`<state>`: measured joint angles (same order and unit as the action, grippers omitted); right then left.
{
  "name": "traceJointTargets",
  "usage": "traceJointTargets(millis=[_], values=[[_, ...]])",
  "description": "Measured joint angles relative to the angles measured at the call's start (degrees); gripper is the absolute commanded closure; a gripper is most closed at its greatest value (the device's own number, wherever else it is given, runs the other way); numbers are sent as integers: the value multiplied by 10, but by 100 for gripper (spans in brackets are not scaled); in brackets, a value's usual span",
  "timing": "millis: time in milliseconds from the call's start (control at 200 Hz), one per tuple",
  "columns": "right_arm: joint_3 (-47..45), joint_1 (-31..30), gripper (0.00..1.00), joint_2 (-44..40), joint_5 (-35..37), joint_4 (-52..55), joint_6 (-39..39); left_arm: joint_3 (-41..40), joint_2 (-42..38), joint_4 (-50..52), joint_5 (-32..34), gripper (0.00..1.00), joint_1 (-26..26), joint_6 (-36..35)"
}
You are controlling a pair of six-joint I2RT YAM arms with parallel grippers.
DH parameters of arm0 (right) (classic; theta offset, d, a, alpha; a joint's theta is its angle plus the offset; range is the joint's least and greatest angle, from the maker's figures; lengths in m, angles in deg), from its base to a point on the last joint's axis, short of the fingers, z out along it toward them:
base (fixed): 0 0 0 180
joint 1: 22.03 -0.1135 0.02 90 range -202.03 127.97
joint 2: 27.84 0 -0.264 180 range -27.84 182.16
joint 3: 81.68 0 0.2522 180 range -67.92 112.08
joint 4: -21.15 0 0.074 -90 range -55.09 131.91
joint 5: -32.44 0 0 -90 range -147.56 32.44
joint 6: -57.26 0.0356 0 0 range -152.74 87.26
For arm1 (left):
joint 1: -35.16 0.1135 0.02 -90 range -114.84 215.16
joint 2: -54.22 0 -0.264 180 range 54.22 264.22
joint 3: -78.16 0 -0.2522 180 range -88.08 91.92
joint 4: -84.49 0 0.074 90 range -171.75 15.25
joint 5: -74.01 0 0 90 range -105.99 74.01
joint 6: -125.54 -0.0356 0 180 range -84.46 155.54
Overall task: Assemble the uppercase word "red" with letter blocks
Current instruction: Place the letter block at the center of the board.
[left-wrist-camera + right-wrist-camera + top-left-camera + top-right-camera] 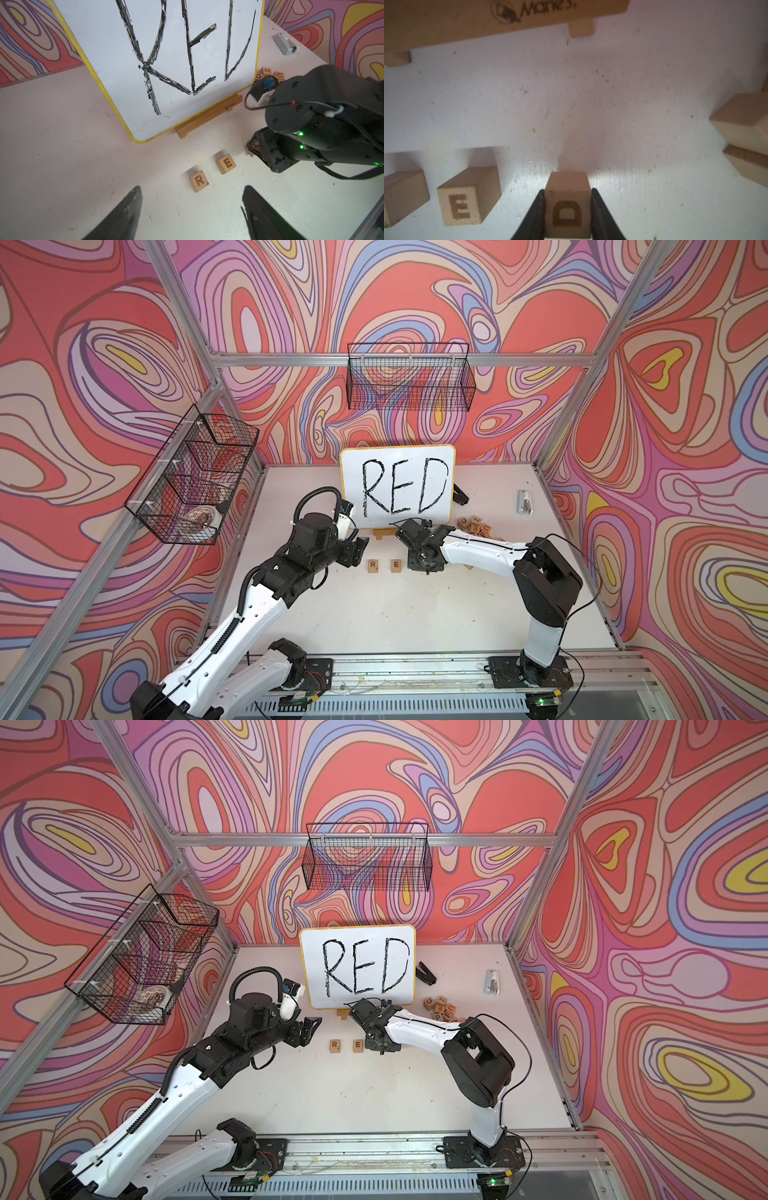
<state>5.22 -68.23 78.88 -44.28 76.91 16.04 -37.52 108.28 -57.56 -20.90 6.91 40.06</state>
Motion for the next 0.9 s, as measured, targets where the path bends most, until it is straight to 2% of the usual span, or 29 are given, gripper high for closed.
traceJointTargets(millis=[896], values=[[29, 0, 79, 38, 11, -2, -33, 0, -1, 0, 0, 21, 0, 0]])
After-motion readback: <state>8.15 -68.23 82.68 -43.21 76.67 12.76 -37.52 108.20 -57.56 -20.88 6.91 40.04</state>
